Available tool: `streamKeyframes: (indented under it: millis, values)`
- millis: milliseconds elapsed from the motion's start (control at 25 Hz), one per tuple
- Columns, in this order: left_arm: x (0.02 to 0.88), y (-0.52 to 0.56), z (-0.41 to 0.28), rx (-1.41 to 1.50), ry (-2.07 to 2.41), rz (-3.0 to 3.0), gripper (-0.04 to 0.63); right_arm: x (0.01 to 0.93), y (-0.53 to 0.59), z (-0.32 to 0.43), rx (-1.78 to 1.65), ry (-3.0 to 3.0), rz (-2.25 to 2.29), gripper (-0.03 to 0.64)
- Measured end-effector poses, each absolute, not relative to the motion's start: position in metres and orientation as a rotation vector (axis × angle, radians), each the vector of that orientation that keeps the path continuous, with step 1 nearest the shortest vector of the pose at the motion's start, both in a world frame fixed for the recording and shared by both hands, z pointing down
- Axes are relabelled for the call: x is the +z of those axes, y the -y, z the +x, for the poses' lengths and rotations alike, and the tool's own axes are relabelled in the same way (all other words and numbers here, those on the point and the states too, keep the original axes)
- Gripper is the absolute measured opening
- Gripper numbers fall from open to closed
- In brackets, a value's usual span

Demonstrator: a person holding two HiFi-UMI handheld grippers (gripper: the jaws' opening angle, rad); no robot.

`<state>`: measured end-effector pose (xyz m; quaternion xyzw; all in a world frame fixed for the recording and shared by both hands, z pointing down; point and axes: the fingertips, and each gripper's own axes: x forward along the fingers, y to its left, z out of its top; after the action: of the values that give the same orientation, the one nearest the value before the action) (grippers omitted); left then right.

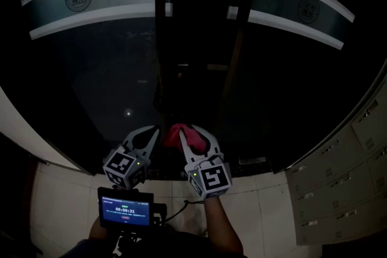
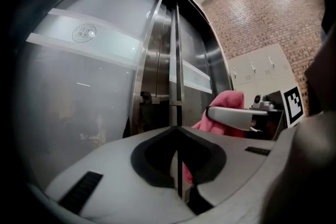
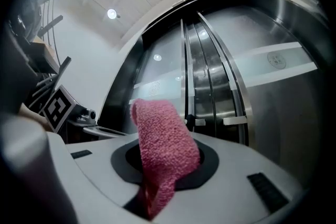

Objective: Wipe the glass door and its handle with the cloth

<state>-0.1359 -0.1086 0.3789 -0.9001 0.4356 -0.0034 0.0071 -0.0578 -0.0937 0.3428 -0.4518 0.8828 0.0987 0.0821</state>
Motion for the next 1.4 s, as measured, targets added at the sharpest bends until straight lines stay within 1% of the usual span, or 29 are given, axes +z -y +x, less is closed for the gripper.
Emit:
streamKeyframes:
  millis: [120, 440, 640, 1400]
  values:
    - [0.373, 0.099, -0.119, -0.007, -1.368, -2.784, 0.011, 0.333, 0.081, -0.044, 0.353, -2.637, -1.335, 0.081]
    - [0.362, 0.075, -0.082, -0.015, -1.405, -2.733, 0.011, 0.32, 0.052, -0.008, 0.323, -2.69, -1.301, 0.08]
    - [0.359, 0.066, -0.069, -0.022, -1.419, -2.714, 0.011, 0.321, 0.048, 0.009, 0.362, -2.664, -1.292, 0.081]
    - [0.35, 0.059, -0.054, -0.024, -1.462, -2.71, 0.011, 0.326, 0.044, 0.015, 0.329, -2.691, -1.245, 0.074]
